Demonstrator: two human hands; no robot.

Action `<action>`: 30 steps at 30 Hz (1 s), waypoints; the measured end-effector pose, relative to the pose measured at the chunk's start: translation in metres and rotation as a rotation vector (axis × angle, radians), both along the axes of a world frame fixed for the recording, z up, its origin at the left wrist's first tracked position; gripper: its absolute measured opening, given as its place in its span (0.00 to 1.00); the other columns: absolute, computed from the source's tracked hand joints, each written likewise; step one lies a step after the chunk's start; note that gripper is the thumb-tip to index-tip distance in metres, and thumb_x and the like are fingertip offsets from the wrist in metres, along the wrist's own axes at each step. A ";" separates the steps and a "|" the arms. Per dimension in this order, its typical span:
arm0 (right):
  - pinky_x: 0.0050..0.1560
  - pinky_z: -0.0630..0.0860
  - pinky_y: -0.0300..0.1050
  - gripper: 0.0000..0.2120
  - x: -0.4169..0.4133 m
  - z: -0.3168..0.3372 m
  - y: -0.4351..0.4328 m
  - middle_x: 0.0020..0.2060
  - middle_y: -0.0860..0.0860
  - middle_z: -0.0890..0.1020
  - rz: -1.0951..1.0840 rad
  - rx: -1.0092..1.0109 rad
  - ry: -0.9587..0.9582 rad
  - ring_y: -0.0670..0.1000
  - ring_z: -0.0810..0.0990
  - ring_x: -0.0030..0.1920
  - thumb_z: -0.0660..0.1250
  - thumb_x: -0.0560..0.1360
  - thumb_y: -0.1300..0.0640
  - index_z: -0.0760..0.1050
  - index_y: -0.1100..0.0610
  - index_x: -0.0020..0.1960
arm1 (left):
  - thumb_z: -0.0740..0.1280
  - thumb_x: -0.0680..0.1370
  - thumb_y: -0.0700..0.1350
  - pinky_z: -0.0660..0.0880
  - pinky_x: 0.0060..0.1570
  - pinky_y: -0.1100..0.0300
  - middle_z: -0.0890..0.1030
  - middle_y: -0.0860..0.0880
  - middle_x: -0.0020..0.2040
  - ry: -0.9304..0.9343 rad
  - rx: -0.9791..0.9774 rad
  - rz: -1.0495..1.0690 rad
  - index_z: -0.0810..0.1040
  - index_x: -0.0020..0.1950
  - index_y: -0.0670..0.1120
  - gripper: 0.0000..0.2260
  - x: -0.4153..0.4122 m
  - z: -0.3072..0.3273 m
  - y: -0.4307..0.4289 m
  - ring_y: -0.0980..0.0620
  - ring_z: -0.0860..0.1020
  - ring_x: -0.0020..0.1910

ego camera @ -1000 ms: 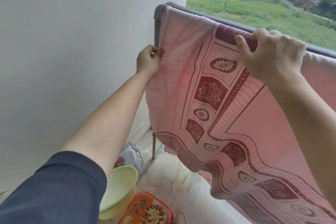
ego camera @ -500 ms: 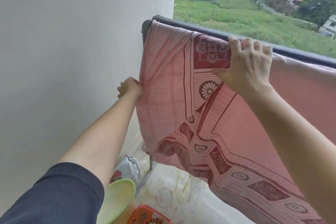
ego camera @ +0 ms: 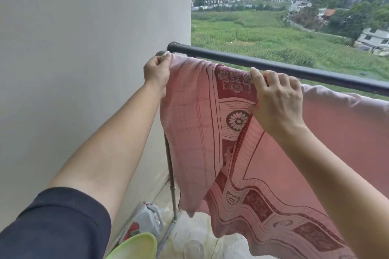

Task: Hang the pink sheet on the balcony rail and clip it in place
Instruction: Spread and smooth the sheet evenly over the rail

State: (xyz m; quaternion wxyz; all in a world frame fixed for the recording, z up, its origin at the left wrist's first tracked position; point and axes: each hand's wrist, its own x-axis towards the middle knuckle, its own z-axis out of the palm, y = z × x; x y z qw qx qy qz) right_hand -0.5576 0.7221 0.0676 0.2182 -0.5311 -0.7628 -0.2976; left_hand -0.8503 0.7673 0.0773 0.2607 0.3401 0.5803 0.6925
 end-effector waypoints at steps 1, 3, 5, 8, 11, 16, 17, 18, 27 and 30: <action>0.59 0.70 0.58 0.40 0.000 0.001 -0.002 0.59 0.58 0.79 0.012 -0.006 0.018 0.62 0.77 0.57 0.77 0.68 0.41 0.67 0.56 0.74 | 0.70 0.77 0.50 0.74 0.41 0.66 0.76 0.55 0.38 0.004 0.026 0.054 0.75 0.37 0.50 0.11 -0.006 -0.002 0.001 0.59 0.73 0.37; 0.58 0.71 0.58 0.35 0.000 0.005 -0.006 0.58 0.57 0.81 0.028 0.035 0.071 0.62 0.79 0.56 0.67 0.73 0.34 0.71 0.56 0.71 | 0.70 0.77 0.47 0.69 0.34 0.70 0.73 0.56 0.35 0.048 0.048 0.175 0.72 0.36 0.50 0.11 -0.020 -0.005 0.001 0.60 0.70 0.32; 0.58 0.71 0.58 0.26 0.003 0.009 -0.007 0.56 0.56 0.82 0.038 0.097 0.119 0.62 0.79 0.54 0.60 0.80 0.38 0.75 0.55 0.68 | 0.69 0.77 0.46 0.66 0.29 0.71 0.71 0.56 0.32 0.065 0.014 0.254 0.69 0.34 0.50 0.13 -0.032 -0.010 0.003 0.59 0.68 0.30; 0.58 0.69 0.57 0.20 0.015 0.007 -0.007 0.54 0.54 0.83 0.045 0.117 0.157 0.61 0.79 0.52 0.56 0.84 0.45 0.76 0.52 0.69 | 0.67 0.78 0.48 0.68 0.33 0.66 0.73 0.56 0.32 0.127 -0.110 0.322 0.68 0.34 0.49 0.14 -0.036 -0.009 0.006 0.56 0.70 0.32; 0.59 0.68 0.57 0.21 0.039 0.002 -0.011 0.55 0.55 0.82 0.034 0.108 0.181 0.62 0.79 0.54 0.57 0.83 0.43 0.74 0.52 0.70 | 0.65 0.78 0.50 0.69 0.41 0.64 0.80 0.51 0.42 0.276 -0.200 0.411 0.71 0.40 0.49 0.09 -0.042 0.006 0.009 0.51 0.75 0.40; 0.72 0.58 0.61 0.28 0.088 -0.010 -0.022 0.70 0.63 0.71 -0.036 0.094 0.189 0.65 0.69 0.69 0.65 0.79 0.45 0.67 0.56 0.75 | 0.57 0.80 0.48 0.67 0.63 0.52 0.71 0.45 0.68 0.327 -0.455 0.533 0.72 0.64 0.47 0.14 -0.036 0.029 0.015 0.45 0.71 0.64; 0.75 0.53 0.61 0.31 0.093 -0.014 -0.023 0.73 0.64 0.66 -0.050 0.092 0.207 0.64 0.64 0.73 0.68 0.78 0.46 0.65 0.56 0.76 | 0.57 0.80 0.50 0.65 0.64 0.49 0.68 0.44 0.70 0.392 -0.453 0.555 0.69 0.67 0.47 0.17 -0.022 0.026 0.015 0.44 0.67 0.68; 0.75 0.49 0.61 0.32 0.096 -0.020 -0.024 0.75 0.63 0.63 -0.052 0.113 0.239 0.64 0.59 0.75 0.69 0.77 0.47 0.64 0.56 0.76 | 0.56 0.80 0.53 0.65 0.65 0.48 0.66 0.43 0.70 0.483 -0.392 0.552 0.69 0.68 0.46 0.19 -0.003 0.020 0.012 0.43 0.65 0.70; 0.76 0.51 0.62 0.47 0.094 -0.138 -0.059 0.78 0.60 0.49 -0.190 0.118 1.071 0.61 0.52 0.78 0.73 0.72 0.38 0.51 0.55 0.79 | 0.55 0.76 0.71 0.48 0.75 0.38 0.49 0.42 0.80 1.418 0.139 -0.111 0.53 0.80 0.48 0.41 0.143 -0.060 -0.034 0.43 0.46 0.79; 0.70 0.65 0.65 0.37 0.112 -0.153 -0.066 0.69 0.57 0.69 -0.350 -0.018 1.308 0.60 0.68 0.69 0.71 0.73 0.39 0.63 0.56 0.73 | 0.60 0.70 0.75 0.55 0.73 0.39 0.52 0.40 0.79 1.395 0.064 -0.057 0.53 0.80 0.47 0.48 0.145 -0.061 -0.037 0.40 0.52 0.78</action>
